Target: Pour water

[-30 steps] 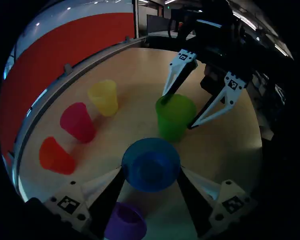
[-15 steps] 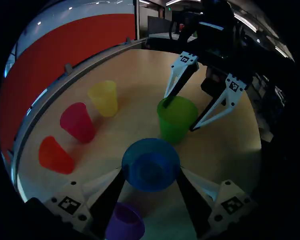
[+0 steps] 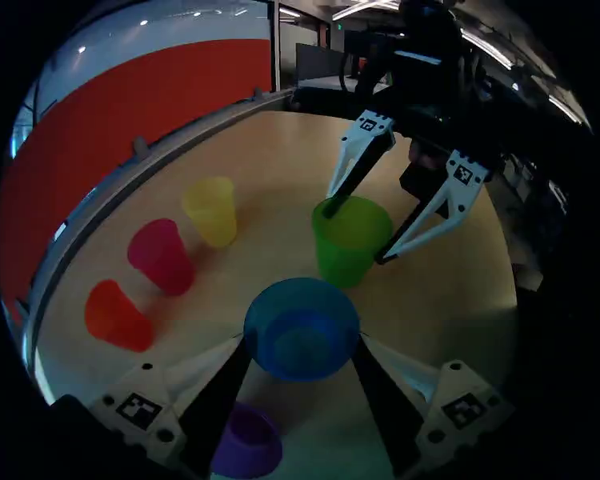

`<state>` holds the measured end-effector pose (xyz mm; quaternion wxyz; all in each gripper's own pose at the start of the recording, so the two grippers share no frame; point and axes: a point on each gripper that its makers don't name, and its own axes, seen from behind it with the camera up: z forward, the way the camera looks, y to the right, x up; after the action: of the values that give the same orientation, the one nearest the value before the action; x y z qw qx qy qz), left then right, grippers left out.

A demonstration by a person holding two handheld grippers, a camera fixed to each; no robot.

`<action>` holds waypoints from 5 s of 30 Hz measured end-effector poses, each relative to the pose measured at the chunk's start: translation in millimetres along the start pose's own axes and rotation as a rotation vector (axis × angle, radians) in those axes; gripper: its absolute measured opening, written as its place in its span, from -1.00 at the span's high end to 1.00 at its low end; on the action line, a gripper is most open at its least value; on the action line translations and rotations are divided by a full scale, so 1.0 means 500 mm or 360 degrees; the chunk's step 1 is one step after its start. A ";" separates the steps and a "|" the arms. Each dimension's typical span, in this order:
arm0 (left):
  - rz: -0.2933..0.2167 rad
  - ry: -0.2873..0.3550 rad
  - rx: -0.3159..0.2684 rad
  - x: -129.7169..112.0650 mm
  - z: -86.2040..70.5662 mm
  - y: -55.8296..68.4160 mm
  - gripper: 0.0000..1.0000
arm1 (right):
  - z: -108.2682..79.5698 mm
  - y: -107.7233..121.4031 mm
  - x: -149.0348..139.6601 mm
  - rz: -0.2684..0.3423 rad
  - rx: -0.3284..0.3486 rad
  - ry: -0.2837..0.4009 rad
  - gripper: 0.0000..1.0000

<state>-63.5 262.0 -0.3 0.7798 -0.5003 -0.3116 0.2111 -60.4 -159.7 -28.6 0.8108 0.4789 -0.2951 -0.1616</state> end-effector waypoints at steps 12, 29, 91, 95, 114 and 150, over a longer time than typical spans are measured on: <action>-0.0013 0.0148 0.0074 0.053 -0.067 -0.002 -0.70 | -0.044 0.001 0.058 -0.0009 -0.0062 0.0098 -0.83; -0.0087 0.0415 0.0213 0.127 -0.169 -0.032 -0.69 | -0.110 0.013 0.170 0.0010 -0.0154 0.0328 -0.82; -0.0237 0.1096 0.0416 0.244 -0.339 -0.071 -0.69 | -0.173 0.012 0.333 -0.0037 -0.0261 0.0784 -0.84; -0.0232 0.1098 0.0412 0.245 -0.341 -0.070 -0.69 | -0.173 0.009 0.334 -0.0044 -0.0255 0.0782 -0.84; -0.0162 0.1064 0.0451 0.253 -0.349 -0.081 -0.69 | -0.162 -0.006 0.339 -0.0002 -0.0164 0.0783 -0.82; 0.0007 0.1062 0.0650 0.280 -0.440 -0.127 -0.69 | -0.104 -0.064 0.393 -0.0049 -0.0010 0.0872 -0.82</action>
<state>191.5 183.0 29.0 0.9213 -0.3766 0.0087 0.0962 125.0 -246.8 -11.8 0.8595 0.5065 -0.0570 -0.0392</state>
